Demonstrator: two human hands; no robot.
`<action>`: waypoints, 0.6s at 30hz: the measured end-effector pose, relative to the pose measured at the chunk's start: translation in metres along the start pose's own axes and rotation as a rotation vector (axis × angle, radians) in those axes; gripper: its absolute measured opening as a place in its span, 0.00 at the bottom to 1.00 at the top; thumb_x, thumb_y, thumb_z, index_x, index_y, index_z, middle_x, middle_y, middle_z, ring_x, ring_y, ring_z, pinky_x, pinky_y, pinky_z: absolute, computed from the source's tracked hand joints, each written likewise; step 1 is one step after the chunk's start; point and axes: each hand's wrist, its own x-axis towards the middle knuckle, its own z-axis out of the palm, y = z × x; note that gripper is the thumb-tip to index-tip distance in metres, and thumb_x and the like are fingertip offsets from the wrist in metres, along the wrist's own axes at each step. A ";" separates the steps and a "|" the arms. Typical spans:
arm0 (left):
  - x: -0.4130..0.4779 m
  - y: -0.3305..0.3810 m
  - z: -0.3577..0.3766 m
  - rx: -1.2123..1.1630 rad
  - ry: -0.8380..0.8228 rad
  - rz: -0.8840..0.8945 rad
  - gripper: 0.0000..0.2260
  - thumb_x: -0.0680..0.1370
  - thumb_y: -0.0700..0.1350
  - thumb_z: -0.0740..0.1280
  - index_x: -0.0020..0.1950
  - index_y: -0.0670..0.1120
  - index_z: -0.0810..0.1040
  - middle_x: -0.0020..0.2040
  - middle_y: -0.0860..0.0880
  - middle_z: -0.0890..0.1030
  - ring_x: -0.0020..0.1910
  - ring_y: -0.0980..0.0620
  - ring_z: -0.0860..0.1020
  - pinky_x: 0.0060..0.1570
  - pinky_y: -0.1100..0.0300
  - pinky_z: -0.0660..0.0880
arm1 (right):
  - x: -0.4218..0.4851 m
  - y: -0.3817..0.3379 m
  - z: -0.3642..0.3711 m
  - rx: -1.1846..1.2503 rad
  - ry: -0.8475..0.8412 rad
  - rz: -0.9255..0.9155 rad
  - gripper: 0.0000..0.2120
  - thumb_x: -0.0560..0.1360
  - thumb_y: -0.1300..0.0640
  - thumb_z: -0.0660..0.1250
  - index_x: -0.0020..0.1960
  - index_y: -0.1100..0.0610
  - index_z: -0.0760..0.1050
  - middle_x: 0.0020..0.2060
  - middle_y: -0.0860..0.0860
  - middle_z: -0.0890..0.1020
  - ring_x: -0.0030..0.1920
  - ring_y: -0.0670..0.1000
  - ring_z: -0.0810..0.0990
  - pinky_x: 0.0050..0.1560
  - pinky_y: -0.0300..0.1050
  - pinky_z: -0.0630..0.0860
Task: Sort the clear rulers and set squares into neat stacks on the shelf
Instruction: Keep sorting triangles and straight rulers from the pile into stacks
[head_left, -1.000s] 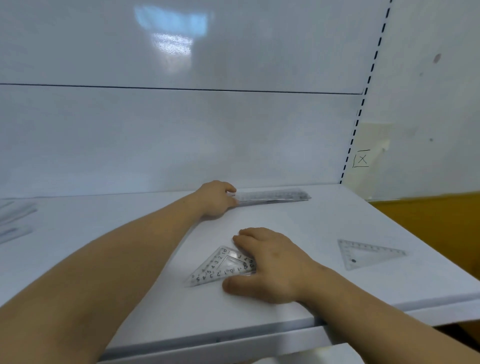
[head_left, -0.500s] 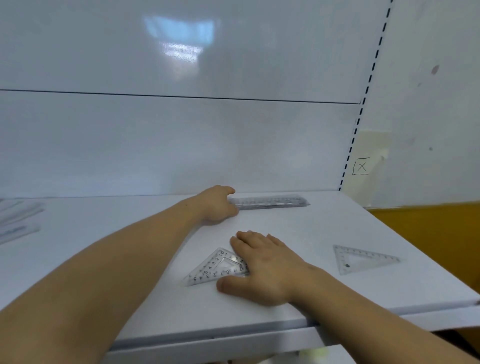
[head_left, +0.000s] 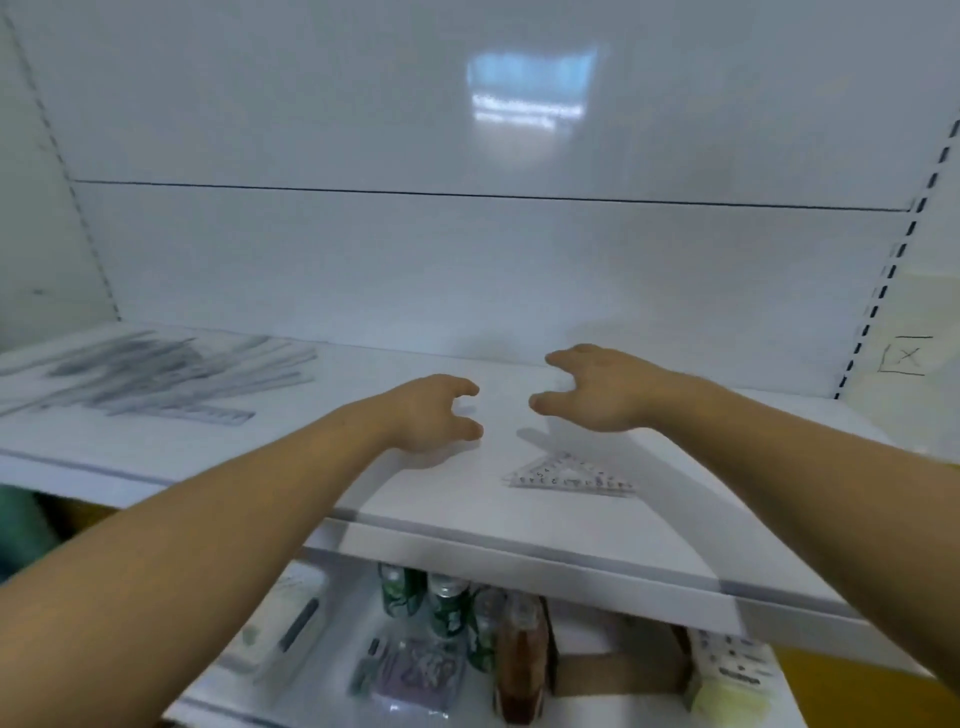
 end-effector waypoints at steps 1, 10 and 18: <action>-0.013 -0.011 -0.005 0.006 0.006 -0.015 0.28 0.77 0.56 0.64 0.75 0.52 0.60 0.76 0.52 0.59 0.72 0.51 0.63 0.69 0.58 0.59 | 0.006 -0.011 -0.002 -0.014 -0.007 -0.013 0.37 0.75 0.34 0.56 0.77 0.49 0.52 0.77 0.49 0.54 0.76 0.53 0.54 0.73 0.52 0.55; -0.126 -0.161 -0.065 0.050 0.099 -0.207 0.26 0.78 0.57 0.62 0.74 0.52 0.63 0.76 0.53 0.60 0.72 0.51 0.63 0.68 0.57 0.60 | 0.063 -0.177 0.010 -0.053 -0.012 -0.178 0.33 0.77 0.38 0.57 0.77 0.51 0.54 0.76 0.51 0.57 0.74 0.54 0.58 0.72 0.50 0.58; -0.208 -0.314 -0.113 0.074 0.182 -0.420 0.26 0.77 0.58 0.63 0.73 0.51 0.66 0.74 0.50 0.65 0.70 0.49 0.66 0.67 0.55 0.63 | 0.116 -0.338 0.043 -0.091 -0.025 -0.315 0.31 0.78 0.40 0.57 0.76 0.51 0.55 0.75 0.52 0.59 0.73 0.54 0.60 0.70 0.49 0.60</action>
